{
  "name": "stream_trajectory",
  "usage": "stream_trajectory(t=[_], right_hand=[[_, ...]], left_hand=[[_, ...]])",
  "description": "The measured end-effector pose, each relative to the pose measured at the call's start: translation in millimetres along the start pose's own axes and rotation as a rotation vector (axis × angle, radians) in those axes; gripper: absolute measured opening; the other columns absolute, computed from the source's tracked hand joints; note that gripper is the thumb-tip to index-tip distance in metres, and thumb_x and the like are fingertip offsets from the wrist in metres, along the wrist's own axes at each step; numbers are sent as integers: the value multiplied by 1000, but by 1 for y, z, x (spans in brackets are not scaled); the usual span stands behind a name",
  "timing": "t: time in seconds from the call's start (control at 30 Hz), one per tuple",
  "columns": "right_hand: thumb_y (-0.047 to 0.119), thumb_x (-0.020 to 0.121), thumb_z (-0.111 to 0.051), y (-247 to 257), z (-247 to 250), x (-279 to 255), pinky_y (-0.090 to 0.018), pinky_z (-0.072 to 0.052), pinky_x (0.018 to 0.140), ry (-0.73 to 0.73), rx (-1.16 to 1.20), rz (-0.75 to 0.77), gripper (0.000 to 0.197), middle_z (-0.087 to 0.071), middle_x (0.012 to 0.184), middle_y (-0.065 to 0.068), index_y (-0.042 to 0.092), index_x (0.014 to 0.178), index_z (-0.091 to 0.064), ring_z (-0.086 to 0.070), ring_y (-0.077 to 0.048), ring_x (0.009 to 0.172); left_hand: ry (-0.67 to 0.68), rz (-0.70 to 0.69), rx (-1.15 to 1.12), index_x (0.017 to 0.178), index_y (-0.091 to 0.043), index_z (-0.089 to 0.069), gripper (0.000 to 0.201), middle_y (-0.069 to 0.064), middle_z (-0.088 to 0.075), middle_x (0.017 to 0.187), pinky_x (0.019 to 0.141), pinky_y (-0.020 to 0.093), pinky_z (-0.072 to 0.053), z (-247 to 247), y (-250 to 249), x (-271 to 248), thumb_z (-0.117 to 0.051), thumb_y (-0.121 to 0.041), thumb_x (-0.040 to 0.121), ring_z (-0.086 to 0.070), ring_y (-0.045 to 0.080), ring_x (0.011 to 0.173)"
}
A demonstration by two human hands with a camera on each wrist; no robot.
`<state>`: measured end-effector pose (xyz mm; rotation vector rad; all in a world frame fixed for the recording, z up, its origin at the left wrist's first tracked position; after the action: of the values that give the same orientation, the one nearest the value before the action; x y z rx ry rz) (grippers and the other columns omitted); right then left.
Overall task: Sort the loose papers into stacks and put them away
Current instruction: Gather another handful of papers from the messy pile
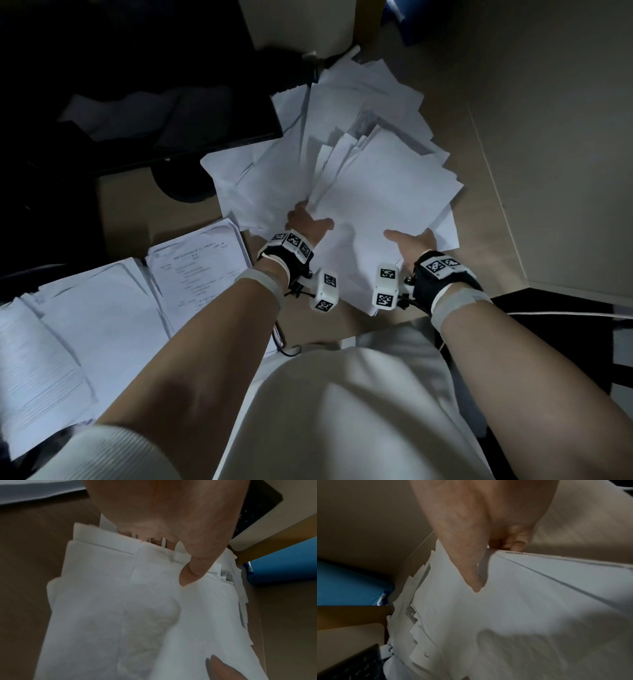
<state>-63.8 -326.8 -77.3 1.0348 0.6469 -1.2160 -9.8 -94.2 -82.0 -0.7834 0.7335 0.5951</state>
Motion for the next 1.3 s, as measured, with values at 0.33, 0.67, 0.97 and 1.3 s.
stream_trajectory(t=[0.33,0.67,0.97,1.3], right_hand=[[32,81,-80,-12,-25,-16,-39,-46,95,117,-92,93,72,-56,135,-13,5,138,-47,-56,-32,117],[38,77,-73,-28,4,-20,-43,-49,92,9,53,30,73,-58,129,-15,4,135,-46,-58,-32,104],[53,81,-67,-32,30,-16,-25,-38,51,97,-23,-95,39,-55,72,-6,15,83,-56,-51,-23,53],[56,83,-63,-17,24,-10,-25,-39,49,123,-170,-104,42,-47,64,-11,18,97,-54,-46,-22,43]], left_hand=[[59,92,-12,149,-8,-36,76,13,-45,149,109,38,-39,3,41,-4,-69,-33,85,-45,32,135],[-138,-390,174,122,-17,-66,33,9,-68,119,96,38,-48,-9,-30,-9,-56,-30,93,-55,33,116],[-31,-377,589,136,-31,-53,55,3,2,166,122,52,3,-47,-64,14,-63,-44,83,6,30,152],[-6,-207,501,141,-21,-34,91,15,-52,133,109,49,-34,-23,-67,24,-67,-62,67,-47,39,124]])
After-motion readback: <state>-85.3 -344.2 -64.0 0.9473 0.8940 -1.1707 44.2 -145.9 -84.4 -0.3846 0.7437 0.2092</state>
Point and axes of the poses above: each hand's wrist, its own x-axis towards the middle knuckle, its own z-axis out of the back of the hand, y = z × x, the point moved 4 cm from there along x, towards the middle knuckle
